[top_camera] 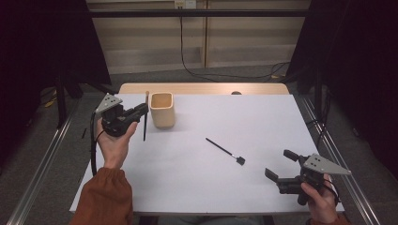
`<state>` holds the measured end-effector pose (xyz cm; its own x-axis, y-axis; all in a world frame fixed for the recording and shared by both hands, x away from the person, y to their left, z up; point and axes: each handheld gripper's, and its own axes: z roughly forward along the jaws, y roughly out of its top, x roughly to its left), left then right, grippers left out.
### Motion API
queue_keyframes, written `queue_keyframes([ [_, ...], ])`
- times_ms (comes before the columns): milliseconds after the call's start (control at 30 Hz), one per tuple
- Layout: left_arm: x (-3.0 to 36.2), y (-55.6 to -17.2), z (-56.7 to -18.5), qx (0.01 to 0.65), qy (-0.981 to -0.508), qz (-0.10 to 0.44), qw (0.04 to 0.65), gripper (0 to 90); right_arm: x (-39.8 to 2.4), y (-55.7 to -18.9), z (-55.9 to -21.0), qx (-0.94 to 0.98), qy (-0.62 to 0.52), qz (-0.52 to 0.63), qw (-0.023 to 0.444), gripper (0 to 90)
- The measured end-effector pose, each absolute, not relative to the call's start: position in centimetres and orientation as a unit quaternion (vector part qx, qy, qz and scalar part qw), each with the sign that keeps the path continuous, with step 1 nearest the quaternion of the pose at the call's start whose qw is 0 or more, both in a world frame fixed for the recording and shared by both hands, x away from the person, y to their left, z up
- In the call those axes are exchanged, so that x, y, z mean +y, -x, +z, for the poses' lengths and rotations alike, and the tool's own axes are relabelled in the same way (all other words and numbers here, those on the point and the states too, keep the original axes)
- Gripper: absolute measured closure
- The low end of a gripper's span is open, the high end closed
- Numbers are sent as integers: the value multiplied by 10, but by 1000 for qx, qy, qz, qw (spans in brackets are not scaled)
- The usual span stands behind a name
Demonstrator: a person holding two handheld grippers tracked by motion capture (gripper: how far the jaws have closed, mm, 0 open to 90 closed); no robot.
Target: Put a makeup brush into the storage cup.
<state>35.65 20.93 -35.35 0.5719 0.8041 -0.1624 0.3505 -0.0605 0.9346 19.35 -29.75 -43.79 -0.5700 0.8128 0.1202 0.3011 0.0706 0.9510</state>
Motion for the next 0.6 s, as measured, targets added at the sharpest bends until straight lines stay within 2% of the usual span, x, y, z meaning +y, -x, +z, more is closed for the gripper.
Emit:
queue_keyframes([
  [600, 188, -373, -331, 388, -702, 217, 557, 841, -297, -194, -438, 699, -399, 547, 231, 0],
])
